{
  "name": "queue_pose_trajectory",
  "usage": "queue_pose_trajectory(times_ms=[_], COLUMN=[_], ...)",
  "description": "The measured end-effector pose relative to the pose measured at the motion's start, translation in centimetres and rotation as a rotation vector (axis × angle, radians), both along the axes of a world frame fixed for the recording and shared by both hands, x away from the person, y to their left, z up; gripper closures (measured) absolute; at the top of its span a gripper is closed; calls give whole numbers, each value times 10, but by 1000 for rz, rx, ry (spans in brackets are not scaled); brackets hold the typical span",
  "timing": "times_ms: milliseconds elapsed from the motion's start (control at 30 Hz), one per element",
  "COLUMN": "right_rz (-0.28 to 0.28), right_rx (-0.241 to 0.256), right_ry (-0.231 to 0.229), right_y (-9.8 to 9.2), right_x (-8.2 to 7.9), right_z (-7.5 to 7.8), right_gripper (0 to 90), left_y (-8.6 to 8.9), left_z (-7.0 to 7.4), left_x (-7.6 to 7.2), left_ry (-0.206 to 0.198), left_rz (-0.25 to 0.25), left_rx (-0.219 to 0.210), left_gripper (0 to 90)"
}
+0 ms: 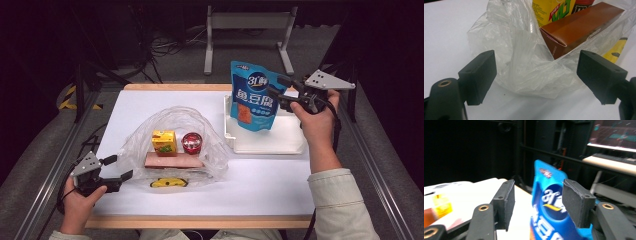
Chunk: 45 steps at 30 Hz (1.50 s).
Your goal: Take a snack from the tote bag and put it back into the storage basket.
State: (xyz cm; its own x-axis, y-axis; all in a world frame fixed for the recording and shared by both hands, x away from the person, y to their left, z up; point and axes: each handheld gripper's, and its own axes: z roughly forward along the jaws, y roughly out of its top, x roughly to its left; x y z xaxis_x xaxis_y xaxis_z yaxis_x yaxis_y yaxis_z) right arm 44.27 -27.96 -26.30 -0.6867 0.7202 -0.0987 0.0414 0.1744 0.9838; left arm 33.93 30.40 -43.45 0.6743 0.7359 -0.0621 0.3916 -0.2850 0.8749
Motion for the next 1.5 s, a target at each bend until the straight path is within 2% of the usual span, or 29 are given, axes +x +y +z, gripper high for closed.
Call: queue_pose_trajectory(times_ms=[200,300,533,633,767,933,967,1167,1500], right_rz=[36,52,110,124,123,115,111,99,45], right_rx=[10,-12,-70,-98,-129,-143,-145,-160,-160], right_ry=[25,50,108,129,145,168,184,203,260], right_y=[4,5,9,10,11,11,11,10,1], right_x=[-5,-7,-12,-13,-13,-10,-9,-4,6], right_z=[-9,-15,-29,-34,-41,-51,-56,-67,-90], right_gripper=[483,514,708,830,900,900,900,900,900], left_y=[0,0,0,-1,0,0,0,1,1], left_z=[0,0,0,0,0,0,0,0,0], left_x=[0,0,1,1,1,1,1,1,1], left_ry=[1,2,-3,-1,-4,-3,-2,-1,2], left_rz=[1,0,-1,-1,1,-1,1,4,5], left_rx=[-2,-1,-4,-3,-5,-6,-5,-8,-6], left_gripper=[168,168,169,169,169,169,169,169,169])
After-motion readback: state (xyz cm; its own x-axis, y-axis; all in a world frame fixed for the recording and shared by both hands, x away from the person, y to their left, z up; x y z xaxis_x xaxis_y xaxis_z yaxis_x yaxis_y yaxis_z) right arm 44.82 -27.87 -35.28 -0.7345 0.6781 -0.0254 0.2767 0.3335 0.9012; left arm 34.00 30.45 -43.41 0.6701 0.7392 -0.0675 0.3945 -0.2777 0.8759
